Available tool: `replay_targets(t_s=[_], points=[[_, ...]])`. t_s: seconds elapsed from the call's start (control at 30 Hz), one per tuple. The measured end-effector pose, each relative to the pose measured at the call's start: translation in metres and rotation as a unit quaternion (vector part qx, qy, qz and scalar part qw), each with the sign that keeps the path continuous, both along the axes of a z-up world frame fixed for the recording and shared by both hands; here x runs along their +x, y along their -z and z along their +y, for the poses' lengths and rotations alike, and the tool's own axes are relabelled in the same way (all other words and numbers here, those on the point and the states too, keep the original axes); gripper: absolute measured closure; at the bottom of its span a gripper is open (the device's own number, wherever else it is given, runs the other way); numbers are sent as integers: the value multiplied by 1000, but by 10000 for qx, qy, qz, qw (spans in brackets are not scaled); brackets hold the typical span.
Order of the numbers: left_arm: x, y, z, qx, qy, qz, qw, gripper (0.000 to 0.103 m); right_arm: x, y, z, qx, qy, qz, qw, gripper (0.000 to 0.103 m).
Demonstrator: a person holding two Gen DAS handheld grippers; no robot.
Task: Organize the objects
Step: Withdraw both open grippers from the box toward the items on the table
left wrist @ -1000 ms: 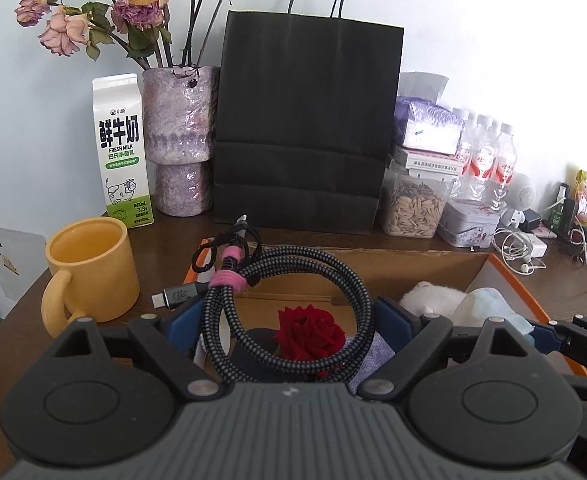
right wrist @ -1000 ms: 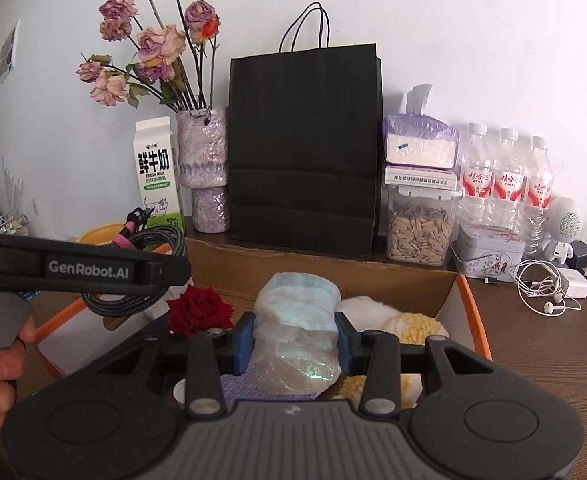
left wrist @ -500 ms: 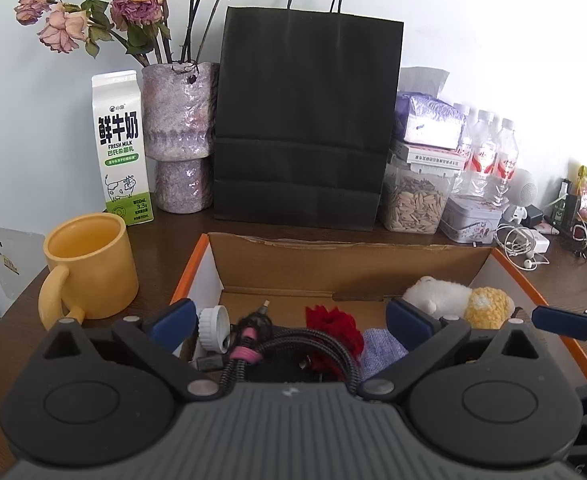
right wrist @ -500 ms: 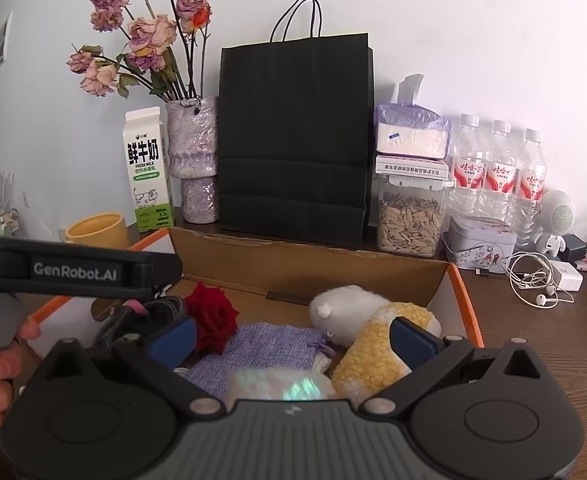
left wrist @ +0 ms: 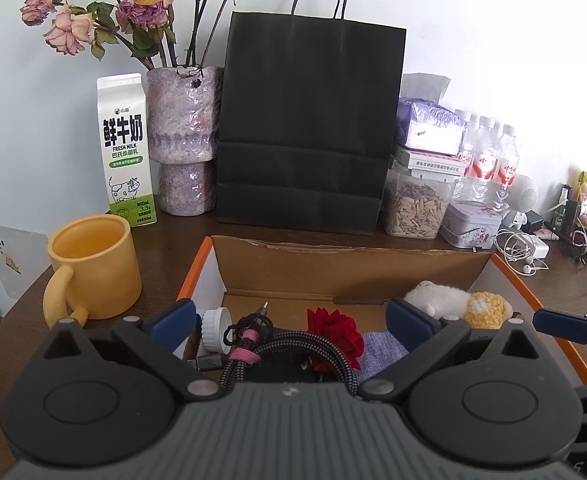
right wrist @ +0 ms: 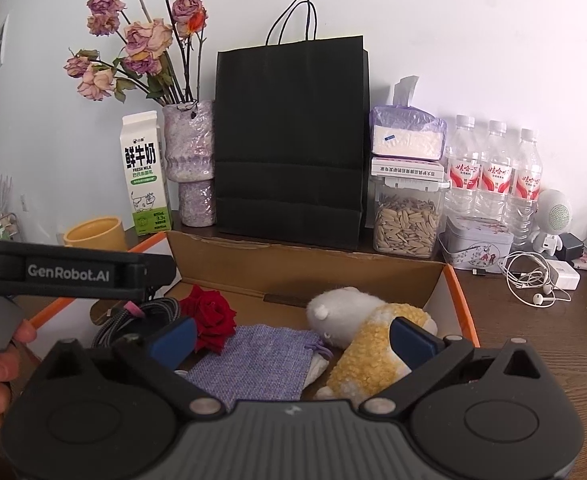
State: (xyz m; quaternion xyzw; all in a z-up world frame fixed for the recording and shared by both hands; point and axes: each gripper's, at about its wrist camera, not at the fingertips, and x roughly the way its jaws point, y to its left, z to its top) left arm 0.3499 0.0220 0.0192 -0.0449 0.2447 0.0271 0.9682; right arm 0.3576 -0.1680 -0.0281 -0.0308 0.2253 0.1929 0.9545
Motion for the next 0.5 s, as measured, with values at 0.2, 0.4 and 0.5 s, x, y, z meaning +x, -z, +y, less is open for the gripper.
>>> replay_targets(t_s=[0.2, 0.4, 0.5], points=[[-11, -5, 5, -35, -74, -159, 9998, 0, -7, -4, -4, 34, 19, -91, 10000, 0], [-25, -9, 7, -4, -103, -258, 9996, 0, -19, -6, -8, 34, 50, -203, 9998, 0], [-34, -11, 6, 21, -118, -317, 9994, 0, -29, -7, -14, 89, 95, -283, 9995, 0]])
